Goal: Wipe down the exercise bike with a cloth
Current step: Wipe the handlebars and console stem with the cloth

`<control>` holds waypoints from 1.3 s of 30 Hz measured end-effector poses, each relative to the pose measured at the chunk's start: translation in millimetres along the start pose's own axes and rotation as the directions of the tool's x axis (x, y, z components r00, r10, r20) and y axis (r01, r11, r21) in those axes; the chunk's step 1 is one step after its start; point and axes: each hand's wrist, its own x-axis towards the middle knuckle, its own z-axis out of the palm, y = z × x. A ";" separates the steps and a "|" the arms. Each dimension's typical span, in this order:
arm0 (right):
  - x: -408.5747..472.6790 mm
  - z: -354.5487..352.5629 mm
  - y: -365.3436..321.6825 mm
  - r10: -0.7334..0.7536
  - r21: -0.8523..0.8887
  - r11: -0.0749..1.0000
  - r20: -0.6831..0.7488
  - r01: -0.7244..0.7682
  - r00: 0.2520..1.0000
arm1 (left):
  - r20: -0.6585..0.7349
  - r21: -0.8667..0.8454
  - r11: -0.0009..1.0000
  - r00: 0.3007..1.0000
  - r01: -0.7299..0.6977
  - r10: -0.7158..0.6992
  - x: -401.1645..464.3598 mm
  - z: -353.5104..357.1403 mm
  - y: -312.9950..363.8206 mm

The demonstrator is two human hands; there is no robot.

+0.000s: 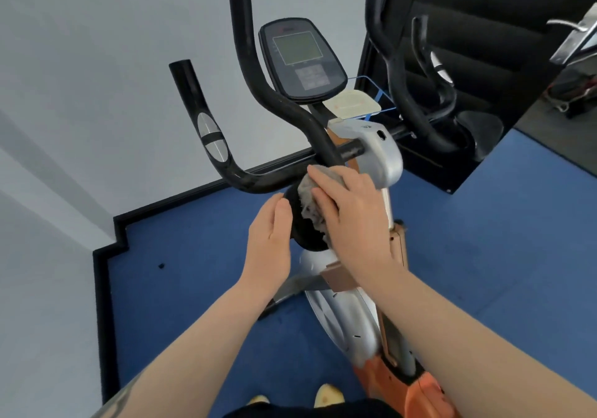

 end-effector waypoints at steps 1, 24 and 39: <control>-11.3 -3.2 4.7 0.012 0.089 0.996 -0.013 -0.011 1.000 | 0.007 0.003 1.000 1.000 -0.003 0.003 0.3 -0.9 0.1; -24.4 5.5 -7.0 0.196 0.208 0.957 0.045 -0.201 0.980 | 0.071 0.033 0.999 0.997 -0.015 0.013 3.2 -4.8 -0.2; 4.0 -4.6 17.9 -0.011 0.068 0.998 0.141 0.002 0.990 | 0.086 0.086 0.996 0.996 -0.013 0.006 6.0 -7.4 1.3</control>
